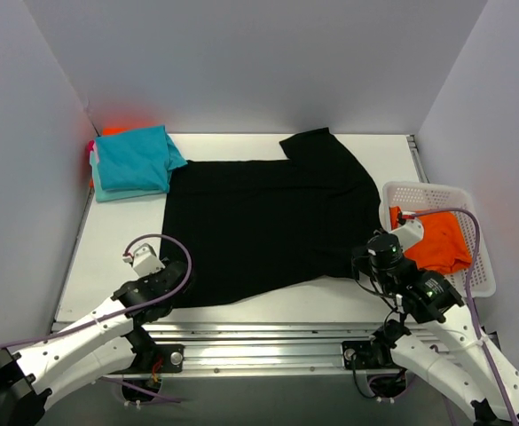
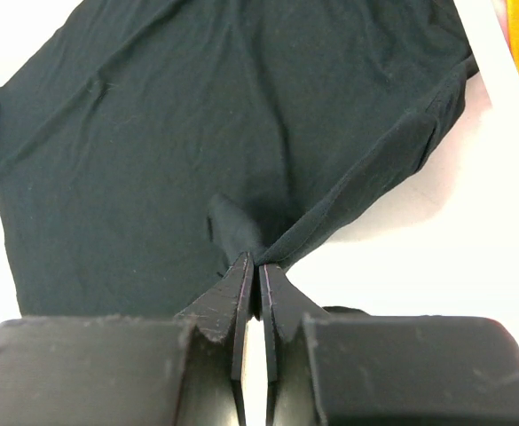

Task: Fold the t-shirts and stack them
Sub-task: Fold the tshirt

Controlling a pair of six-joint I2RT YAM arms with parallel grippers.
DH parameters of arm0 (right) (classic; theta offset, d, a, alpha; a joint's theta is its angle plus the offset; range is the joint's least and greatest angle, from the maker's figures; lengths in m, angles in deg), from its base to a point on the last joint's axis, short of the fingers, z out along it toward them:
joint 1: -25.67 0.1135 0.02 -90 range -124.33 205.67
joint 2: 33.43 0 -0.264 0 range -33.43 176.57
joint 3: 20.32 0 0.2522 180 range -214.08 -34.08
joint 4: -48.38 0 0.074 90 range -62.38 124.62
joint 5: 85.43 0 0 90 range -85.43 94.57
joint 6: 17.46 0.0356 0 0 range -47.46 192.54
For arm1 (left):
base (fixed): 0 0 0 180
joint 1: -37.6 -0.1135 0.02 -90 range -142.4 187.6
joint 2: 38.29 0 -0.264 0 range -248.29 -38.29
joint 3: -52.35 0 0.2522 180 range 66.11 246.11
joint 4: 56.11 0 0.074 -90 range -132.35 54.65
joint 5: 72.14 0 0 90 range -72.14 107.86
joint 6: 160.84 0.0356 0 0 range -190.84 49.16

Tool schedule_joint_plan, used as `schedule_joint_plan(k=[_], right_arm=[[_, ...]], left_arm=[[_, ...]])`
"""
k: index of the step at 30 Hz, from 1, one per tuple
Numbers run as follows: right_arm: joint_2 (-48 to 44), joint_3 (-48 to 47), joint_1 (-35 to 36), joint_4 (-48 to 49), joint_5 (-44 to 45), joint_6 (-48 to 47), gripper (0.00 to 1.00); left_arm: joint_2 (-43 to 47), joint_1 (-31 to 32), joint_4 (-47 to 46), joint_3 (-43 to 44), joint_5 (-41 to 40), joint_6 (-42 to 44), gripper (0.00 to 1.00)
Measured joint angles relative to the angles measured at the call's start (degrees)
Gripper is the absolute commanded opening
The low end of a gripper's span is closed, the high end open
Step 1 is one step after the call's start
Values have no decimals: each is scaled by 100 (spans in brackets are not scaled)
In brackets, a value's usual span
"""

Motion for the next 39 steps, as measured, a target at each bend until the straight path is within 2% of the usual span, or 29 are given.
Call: schedule_joint_plan(k=[8,19,26,28,29,31,33,34,39], right_arm=[[-391,37,0,11,24,-35,0],[-466,-149,0,-44,356,-44,0],[-470,-227,2,-90,527,-59,0],[-470,-293,2,-109,592,-61,0],[-470,-332,2,-122,634,-59,0],[-472,-385,2,-131,702,-61,0],[-470,-400,2,-133,761,-61,0],[-470,-402,2,-138,778,-61,0],[-470,-402,2,-168,837,-61,0]], left_arm=[[-946,203,409,92,-258,-688,50],[-2041,970,485,435,-455,-1578,56],[-2741,1071,472,566,-474,-1880,56],[-2892,1097,468,603,-518,-1921,51],[-2949,1113,472,636,-533,-1928,45],[-3067,1137,476,693,-575,-1950,26],[-3165,1165,483,737,-619,-1987,16],[-3213,1178,494,763,-636,-2000,4],[-3305,1204,490,817,-675,-2048,2]])
